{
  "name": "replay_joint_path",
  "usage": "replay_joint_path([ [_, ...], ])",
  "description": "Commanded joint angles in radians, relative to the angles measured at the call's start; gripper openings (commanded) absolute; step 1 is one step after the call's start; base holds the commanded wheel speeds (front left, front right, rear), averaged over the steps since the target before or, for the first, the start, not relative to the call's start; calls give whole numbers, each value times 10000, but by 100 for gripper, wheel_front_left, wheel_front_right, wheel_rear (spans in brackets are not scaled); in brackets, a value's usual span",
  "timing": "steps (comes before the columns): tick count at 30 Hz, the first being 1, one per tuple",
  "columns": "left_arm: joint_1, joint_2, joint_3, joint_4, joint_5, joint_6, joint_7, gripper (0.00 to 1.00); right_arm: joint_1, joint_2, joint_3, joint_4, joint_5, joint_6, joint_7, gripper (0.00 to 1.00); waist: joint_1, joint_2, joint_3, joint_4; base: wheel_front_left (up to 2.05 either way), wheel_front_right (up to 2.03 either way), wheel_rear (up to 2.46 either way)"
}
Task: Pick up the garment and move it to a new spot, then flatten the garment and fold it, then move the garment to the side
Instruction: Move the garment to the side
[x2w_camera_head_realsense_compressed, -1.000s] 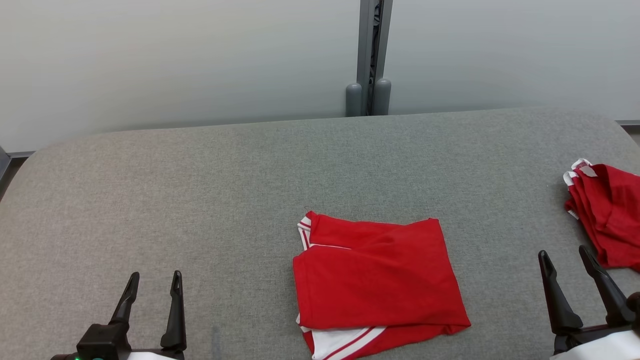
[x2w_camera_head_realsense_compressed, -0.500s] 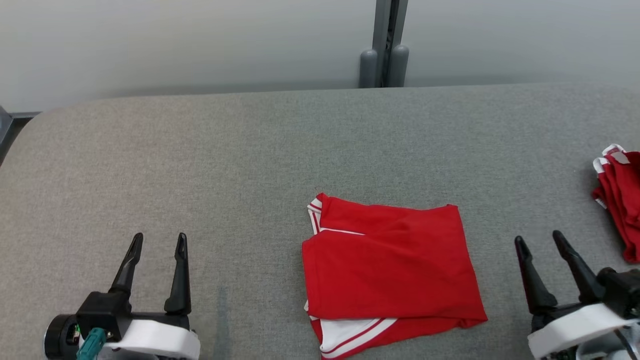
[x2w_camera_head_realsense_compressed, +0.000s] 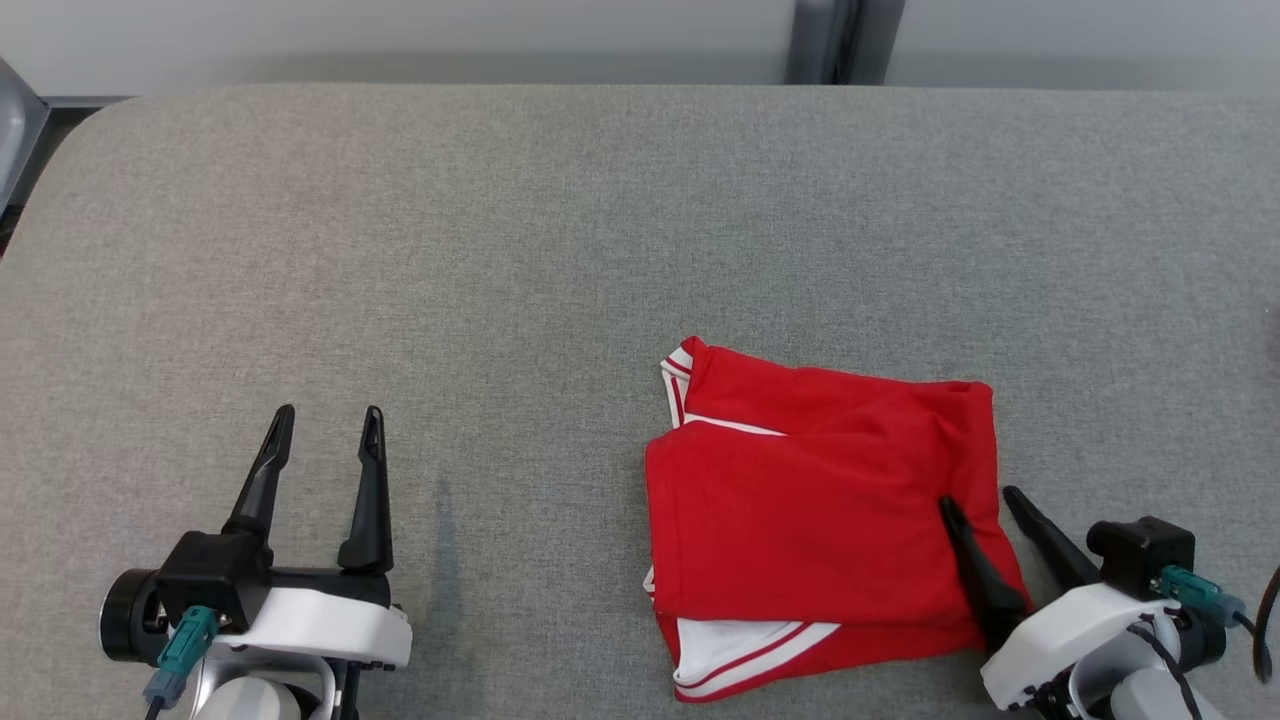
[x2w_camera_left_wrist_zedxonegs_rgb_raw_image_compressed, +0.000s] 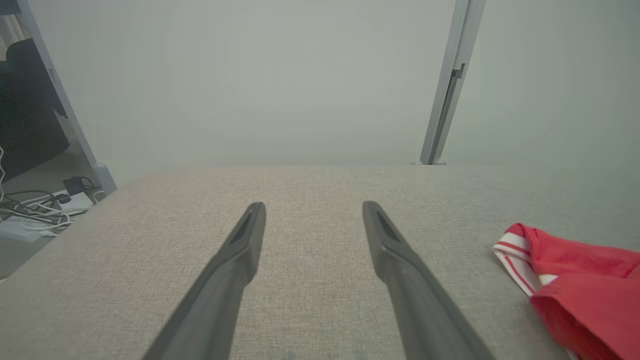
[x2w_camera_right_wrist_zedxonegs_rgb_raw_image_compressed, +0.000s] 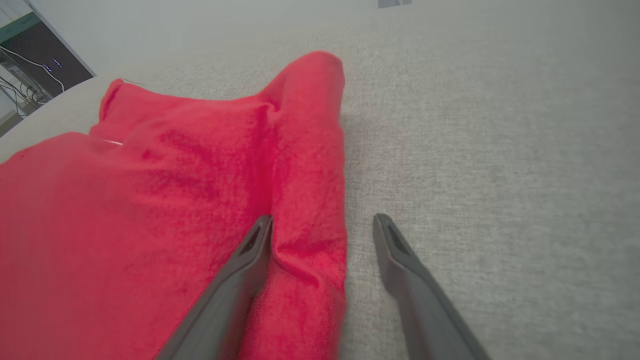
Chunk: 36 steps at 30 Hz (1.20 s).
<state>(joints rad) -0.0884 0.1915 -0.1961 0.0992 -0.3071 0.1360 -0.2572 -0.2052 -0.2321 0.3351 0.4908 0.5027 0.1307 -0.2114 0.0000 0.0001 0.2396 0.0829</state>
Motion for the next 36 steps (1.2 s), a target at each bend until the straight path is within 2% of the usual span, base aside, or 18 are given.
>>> replay_joint_path([
  [1, -191, 1, 37, 27, 79, -37, -41, 100, -129, -91, 232, 228, 192, 2, 206, 100, 0, -1, 184, 30, 0, 0, 0],
  [2, -252, -4, 59, 35, 90, -51, -53, 100, -192, -75, 371, 384, 328, 2, 312, 100, 0, -1, 243, 23, 0, 0, 0],
  [3, -297, 1, 69, 54, 103, -69, -52, 100, -245, -83, 526, 478, 448, 2, 355, 80, 0, -1, 278, 17, 0, 0, 0],
  [4, -313, 6, 87, 69, 94, -77, -58, 100, -313, -90, 679, 552, 609, 2, 447, 44, 0, -1, 322, 6, 0, 0, 0],
  [5, -326, 1, 92, 79, 102, -94, -58, 100, -364, -105, 873, 575, 738, 2, 520, 16, 0, -1, 371, -8, 0, 0, 0],
  [6, -335, -7, 92, 93, 121, -104, -62, 100, -439, -157, 1030, 539, 855, 2, 411, 0, 0, -1, 404, -22, 0, 0, 0],
  [10, -458, 9, 160, 77, 189, -114, -72, 100, -822, -518, 1333, 405, 1094, -1, 67, 0, 0, -1, 516, -229, 0, 0, 0],
  [16, -535, 40, 241, -121, 273, -196, -73, 100, -1213, -1115, 1176, -42, 943, -26, -338, 0, 0, -1, 681, -756, 0, 0, 0],
  [25, -786, 130, 216, -443, 513, -307, -75, 100, -1543, -2356, 356, -1034, 204, 0, -501, 0, 0, -1, 1157, -2074, 0, 0, 0],
  [30, -1038, 373, 139, -640, 643, -380, 2, 100, -1907, -2881, -23, -1337, 40, 0, -446, 0, 0, -1, 1596, -2809, 0, 0, 0],
  [36, -1478, 755, 117, -1112, 862, -436, 366, 100, -3089, -3377, -164, -1280, 207, 0, -469, 0, 0, -1, 2364, -3612, 0, 0, 0],
])
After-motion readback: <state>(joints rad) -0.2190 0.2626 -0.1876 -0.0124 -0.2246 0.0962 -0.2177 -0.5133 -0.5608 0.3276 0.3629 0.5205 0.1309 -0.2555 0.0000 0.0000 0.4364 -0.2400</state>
